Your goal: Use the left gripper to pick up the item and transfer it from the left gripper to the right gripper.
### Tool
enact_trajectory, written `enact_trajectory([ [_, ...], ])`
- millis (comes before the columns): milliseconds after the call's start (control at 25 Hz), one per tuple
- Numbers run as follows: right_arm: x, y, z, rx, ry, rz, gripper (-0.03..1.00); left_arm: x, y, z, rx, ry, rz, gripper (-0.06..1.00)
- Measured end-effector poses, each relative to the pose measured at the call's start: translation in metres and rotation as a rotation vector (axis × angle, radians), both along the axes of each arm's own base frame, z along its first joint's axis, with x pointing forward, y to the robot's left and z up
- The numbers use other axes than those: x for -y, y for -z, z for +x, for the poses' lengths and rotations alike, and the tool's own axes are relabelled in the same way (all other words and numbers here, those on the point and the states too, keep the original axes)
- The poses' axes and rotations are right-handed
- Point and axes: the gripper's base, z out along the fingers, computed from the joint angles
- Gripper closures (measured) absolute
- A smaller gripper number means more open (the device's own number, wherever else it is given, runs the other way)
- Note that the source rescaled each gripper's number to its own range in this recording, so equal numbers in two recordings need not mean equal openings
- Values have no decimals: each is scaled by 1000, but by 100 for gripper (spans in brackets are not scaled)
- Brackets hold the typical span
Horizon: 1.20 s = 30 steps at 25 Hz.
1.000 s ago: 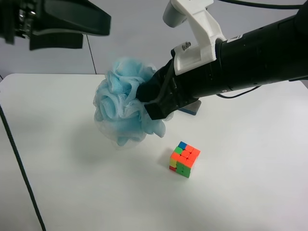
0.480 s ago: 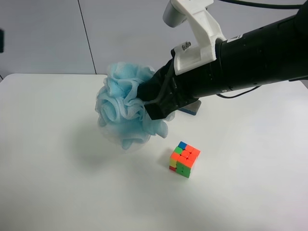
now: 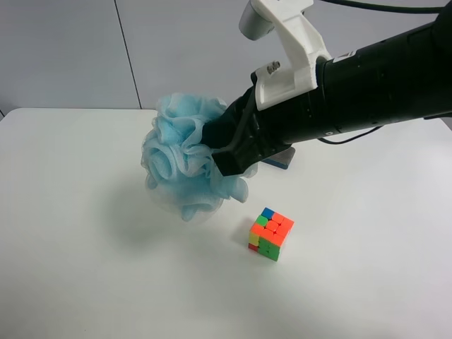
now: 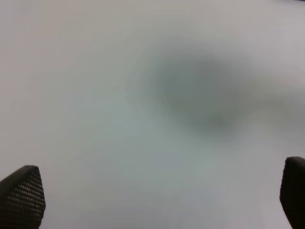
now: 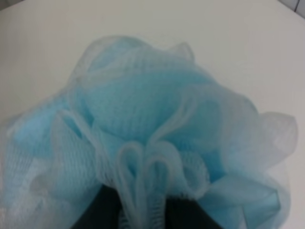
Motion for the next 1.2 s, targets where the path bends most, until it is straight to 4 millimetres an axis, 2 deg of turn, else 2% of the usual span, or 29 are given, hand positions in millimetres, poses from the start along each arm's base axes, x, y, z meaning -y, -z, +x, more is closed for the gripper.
enact_trajectory([
  [240, 0, 0, 0, 0, 0, 0, 96, -4, 32, -29, 71, -14, -23, -6],
  [400, 0, 0, 0, 0, 0, 0, 96, -7, 49, -41, 116, -29, -24, -6],
  [600, 0, 0, 0, 0, -1, 0, 96, -9, 63, -35, 69, -63, -20, -6],
  [1200, 0, 0, 0, -4, 3, 2, 96, -11, 66, -24, 148, -98, -10, -6],
])
